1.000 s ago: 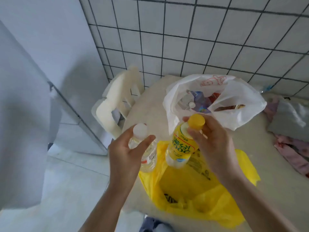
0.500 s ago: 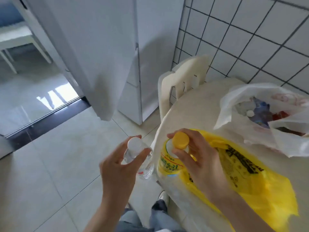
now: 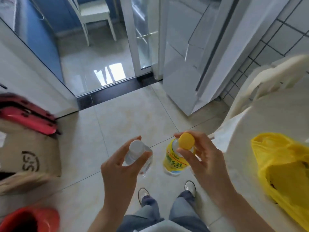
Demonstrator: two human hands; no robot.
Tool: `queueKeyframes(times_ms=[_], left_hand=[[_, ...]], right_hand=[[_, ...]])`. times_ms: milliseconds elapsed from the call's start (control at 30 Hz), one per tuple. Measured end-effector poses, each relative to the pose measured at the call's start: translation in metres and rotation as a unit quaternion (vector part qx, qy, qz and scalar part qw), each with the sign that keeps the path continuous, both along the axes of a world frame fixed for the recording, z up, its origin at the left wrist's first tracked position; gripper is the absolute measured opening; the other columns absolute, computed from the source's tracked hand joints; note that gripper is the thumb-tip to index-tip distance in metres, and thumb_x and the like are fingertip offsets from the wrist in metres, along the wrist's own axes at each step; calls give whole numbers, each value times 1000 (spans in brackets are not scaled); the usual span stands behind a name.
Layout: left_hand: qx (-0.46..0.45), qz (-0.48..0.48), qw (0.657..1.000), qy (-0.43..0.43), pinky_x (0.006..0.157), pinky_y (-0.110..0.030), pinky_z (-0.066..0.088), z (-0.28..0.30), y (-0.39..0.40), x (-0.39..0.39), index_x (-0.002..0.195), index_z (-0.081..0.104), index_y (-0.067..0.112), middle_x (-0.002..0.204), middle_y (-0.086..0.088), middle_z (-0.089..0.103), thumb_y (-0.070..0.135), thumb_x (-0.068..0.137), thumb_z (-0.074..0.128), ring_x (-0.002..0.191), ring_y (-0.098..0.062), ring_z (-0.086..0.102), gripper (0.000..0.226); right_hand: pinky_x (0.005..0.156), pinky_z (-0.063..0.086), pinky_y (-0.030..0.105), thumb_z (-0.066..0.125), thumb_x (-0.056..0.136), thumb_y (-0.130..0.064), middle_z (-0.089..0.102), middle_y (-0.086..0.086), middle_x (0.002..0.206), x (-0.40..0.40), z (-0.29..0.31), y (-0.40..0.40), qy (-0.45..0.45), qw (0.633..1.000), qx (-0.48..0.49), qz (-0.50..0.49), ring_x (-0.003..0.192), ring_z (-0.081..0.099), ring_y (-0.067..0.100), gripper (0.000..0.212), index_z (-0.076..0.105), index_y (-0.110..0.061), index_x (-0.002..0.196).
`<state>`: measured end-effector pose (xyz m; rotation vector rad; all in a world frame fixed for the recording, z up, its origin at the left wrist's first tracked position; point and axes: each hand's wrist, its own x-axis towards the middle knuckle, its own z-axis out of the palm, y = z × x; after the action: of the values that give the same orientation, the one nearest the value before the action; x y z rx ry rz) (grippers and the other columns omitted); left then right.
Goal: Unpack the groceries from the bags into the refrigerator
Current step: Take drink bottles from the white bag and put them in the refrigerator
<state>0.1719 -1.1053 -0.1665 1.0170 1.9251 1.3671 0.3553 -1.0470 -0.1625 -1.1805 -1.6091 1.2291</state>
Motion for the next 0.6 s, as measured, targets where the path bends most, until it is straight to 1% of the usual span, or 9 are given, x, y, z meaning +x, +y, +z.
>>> queueKeyframes(times_ms=[133, 267, 400, 500, 600], left_hand=[[0, 48, 999, -7, 77, -25, 53, -2, -17, -55, 99, 72, 41, 89, 23, 72, 43, 59, 77, 82, -4, 66, 40], [10, 86, 996, -24, 81, -25, 53, -1, -20, -97, 101, 72, 36, 92, 21, 73, 38, 61, 78, 85, -5, 67, 41], [23, 107, 993, -36, 83, -17, 51, -4, -9, -129, 103, 72, 31, 94, 23, 73, 31, 63, 80, 88, 1, 66, 41], [31, 120, 991, -58, 80, -12, 49, -6, 9, -149, 103, 72, 31, 95, 22, 73, 37, 60, 79, 90, -1, 67, 45], [26, 122, 990, -61, 82, -18, 52, -9, 35, -168, 104, 73, 29, 95, 19, 74, 35, 60, 80, 91, -5, 68, 45]], right_hand=[[83, 55, 27, 67, 85, -31, 69, -14, 112, -58, -5, -3, 4, 999, -1, 33, 105, 65, 11, 30, 59, -21, 113], [85, 55, 29, 68, 86, -31, 69, -11, 112, -106, -2, 3, 22, 997, -11, 68, 105, 65, 14, 30, 59, -21, 112], [85, 54, 25, 68, 85, -22, 69, -12, 112, -141, -2, 18, 24, 995, -25, 95, 105, 65, 12, 27, 59, -22, 110], [84, 54, 22, 69, 85, -23, 69, -12, 112, -164, -5, 37, 17, 994, -22, 102, 106, 65, 12, 27, 59, -25, 111], [83, 53, 19, 68, 84, -25, 70, -11, 111, -185, -7, 65, 21, 994, -19, 101, 106, 65, 12, 28, 59, -26, 110]])
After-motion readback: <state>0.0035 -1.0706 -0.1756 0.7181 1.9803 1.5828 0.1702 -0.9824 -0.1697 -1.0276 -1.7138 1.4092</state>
